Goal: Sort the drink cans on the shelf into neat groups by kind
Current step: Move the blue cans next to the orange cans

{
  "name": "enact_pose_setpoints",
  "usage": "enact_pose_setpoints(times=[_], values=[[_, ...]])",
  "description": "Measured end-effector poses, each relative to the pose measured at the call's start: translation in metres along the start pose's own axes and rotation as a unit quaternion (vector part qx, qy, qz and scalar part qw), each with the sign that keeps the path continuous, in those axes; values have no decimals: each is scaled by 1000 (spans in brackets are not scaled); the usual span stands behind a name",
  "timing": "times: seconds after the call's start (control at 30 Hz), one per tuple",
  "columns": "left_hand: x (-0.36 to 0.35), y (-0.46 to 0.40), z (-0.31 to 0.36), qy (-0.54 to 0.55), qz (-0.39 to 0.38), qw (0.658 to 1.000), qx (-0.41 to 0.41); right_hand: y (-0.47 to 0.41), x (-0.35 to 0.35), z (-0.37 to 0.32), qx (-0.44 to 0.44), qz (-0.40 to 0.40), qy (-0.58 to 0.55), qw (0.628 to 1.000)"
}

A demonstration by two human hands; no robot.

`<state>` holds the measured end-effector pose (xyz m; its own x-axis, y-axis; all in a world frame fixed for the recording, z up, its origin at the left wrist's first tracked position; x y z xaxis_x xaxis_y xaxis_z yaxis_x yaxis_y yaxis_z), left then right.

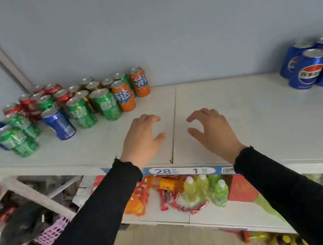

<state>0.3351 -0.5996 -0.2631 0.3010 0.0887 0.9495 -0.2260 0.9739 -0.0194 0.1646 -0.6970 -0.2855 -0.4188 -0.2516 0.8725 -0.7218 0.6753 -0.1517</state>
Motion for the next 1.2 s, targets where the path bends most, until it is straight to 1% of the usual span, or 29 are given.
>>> enact_pose_setpoints(times=[0.2,0.4,0.53,0.67,0.73,0.87,0.97,1.03,1.13,1.2], values=[[34,96,-108,16,12,1000,12,-2,-59,-121,14,11,-44,999],[69,138,-186,38,43,998,15,-18,-101,-209,36,1,-65,997],[94,146,-235,50,92,995,7,-47,-125,-252,57,-2,-79,995],[119,149,-286,33,143,989,-6,-87,-152,-294,90,-2,-112,990],[136,151,-315,37,172,984,6,-109,-166,-314,101,-4,-132,986],[163,155,-375,80,228,969,46,-147,-193,-342,102,-2,-171,980],[170,153,-424,109,239,961,85,-165,-208,-352,77,11,-197,977],[167,145,-454,140,228,958,107,-173,-217,-350,44,35,-207,977],[158,128,-497,186,205,954,117,-179,-233,-337,-49,61,-226,971],[152,115,-524,212,192,952,114,-179,-244,-329,-118,81,-245,959]])
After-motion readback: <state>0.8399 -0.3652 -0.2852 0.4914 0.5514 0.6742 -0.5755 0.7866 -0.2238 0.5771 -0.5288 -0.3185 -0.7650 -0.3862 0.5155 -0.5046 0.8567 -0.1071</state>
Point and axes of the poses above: each hand's wrist, its own y-axis away from the middle knuckle, its own x-axis out of the back of the hand, z = x × y, the point moved 7 cm from there along -y, towards the middle knuckle, and after that the axes turned 14 degrees about -z, right-handed, at the moved point
